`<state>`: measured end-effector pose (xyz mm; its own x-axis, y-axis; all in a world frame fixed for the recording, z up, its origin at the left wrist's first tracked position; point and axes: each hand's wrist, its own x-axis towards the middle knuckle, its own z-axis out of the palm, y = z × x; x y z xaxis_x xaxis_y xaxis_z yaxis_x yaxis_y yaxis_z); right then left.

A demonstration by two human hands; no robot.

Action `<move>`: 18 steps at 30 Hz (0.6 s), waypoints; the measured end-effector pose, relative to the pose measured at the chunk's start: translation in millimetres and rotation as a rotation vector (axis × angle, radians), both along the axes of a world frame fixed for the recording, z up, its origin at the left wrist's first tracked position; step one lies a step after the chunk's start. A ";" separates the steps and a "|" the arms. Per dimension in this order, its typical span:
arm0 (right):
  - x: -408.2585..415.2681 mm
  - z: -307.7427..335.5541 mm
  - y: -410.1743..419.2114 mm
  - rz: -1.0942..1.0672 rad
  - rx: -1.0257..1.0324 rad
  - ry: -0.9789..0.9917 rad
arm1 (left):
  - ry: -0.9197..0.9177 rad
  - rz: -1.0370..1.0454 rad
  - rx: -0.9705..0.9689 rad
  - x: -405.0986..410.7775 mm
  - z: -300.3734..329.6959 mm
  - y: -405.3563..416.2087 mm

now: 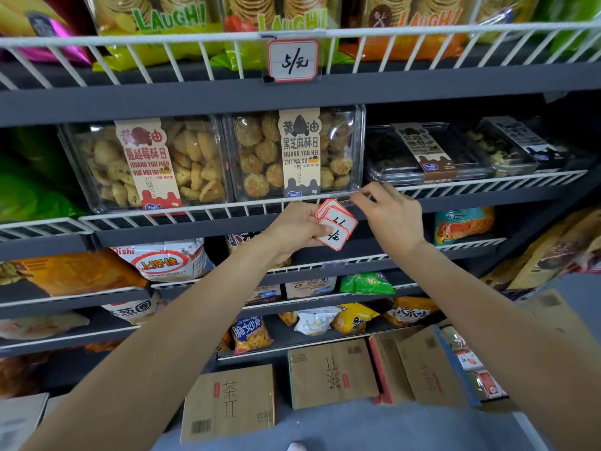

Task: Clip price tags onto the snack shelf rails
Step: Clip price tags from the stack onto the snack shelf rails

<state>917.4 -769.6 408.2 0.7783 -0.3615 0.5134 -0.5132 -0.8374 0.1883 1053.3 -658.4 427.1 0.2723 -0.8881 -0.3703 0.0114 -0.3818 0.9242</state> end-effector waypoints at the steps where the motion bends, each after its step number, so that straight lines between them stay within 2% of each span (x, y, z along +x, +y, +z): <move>1: -0.7 -1.2 -0.6 0.001 -0.009 -0.004 | 0.000 0.000 0.000 -0.2 0.1 0.3; 12: 2.1 -7.1 6.5 -0.097 -0.012 -0.006 | 0.014 0.020 0.001 0.2 0.0 -1.1; 18: 3.1 -6.8 9.6 -0.131 0.011 0.025 | 0.107 0.095 -0.057 -1.8 1.3 1.2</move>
